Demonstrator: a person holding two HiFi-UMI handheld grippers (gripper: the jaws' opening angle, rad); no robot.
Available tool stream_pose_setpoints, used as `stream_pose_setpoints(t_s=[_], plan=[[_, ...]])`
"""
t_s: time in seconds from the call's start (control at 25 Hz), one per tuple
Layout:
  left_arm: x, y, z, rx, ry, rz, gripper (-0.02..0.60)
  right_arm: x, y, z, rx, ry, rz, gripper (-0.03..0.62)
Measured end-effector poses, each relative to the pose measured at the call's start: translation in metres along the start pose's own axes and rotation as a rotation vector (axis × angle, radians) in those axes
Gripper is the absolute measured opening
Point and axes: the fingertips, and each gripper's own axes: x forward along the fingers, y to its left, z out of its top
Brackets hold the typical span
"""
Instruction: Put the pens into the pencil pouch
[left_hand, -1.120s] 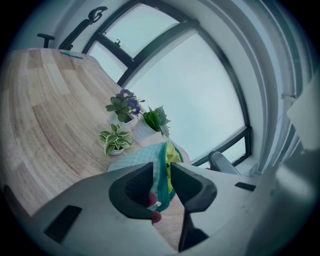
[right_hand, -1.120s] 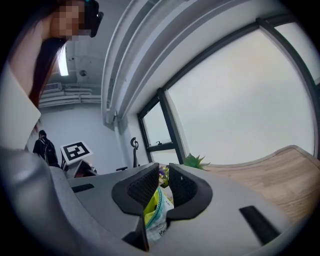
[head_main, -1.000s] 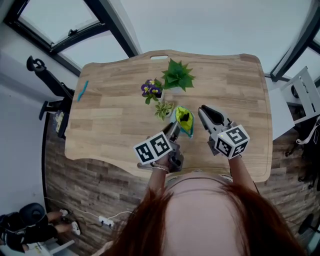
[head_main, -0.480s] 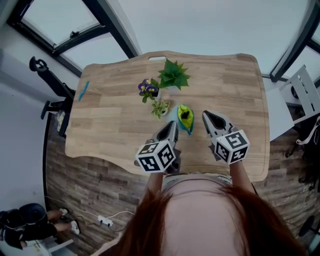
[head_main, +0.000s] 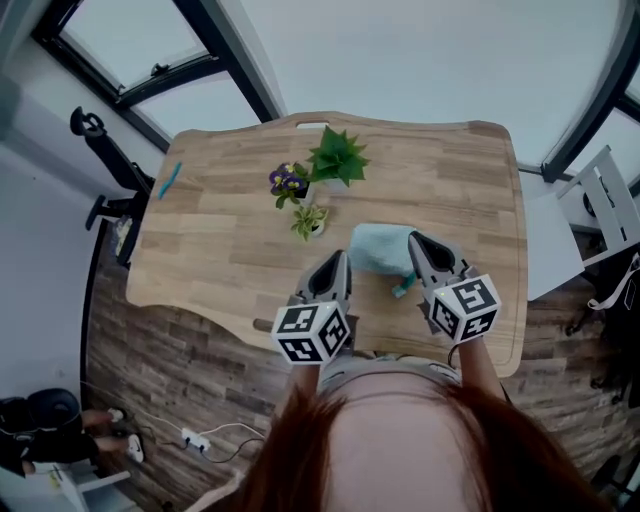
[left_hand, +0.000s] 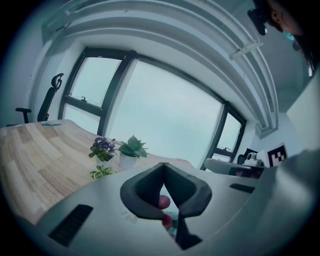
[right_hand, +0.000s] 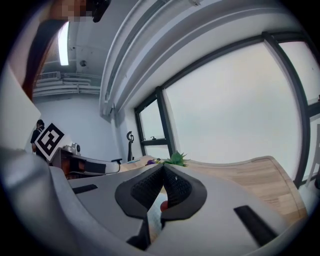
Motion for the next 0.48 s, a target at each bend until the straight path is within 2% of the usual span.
stream_pose_setpoints(t_s=[0.16, 0.48], plan=[[-0.006, -0.012, 0.005, 0.042, -0.028, 0.003, 0.003, -0.012, -0.003, 0.005, 0.013, -0.022, -0.004, 0.0], [-0.025, -0.028, 0.014, 0.127, -0.067, -0.027, 0.003, -0.026, 0.014, 0.01, -0.04, -0.047, -0.019, 0.0]])
